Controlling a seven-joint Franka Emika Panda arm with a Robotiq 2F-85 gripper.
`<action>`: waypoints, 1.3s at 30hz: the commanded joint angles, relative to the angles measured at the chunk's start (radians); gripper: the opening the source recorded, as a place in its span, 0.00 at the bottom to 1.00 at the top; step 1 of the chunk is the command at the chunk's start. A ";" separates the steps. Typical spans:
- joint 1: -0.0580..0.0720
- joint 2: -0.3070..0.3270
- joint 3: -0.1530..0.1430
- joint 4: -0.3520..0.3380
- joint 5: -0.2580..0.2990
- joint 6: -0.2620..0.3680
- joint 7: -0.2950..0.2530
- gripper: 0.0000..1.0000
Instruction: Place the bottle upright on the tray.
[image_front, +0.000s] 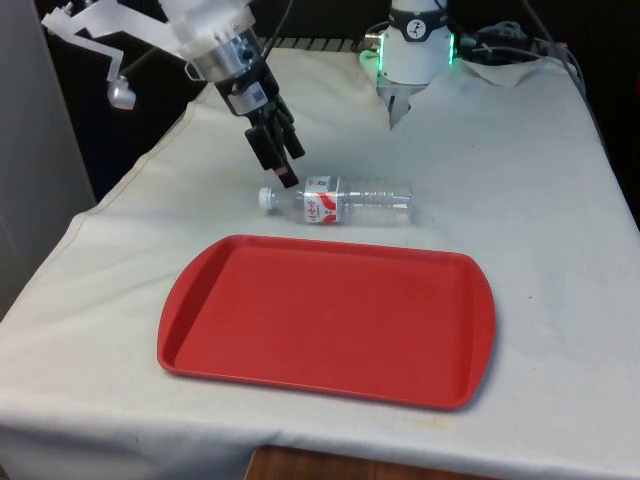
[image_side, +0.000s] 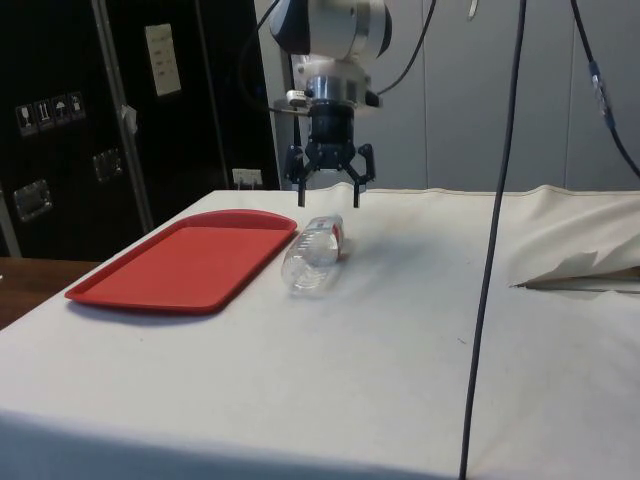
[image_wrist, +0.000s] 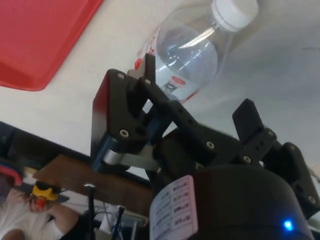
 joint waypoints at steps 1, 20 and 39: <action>-0.012 0.008 0.006 0.011 0.018 -0.021 -0.014 1.00; -0.027 0.099 -0.047 0.096 0.125 -0.176 -0.084 1.00; -0.041 0.215 -0.109 0.196 0.240 -0.344 -0.136 1.00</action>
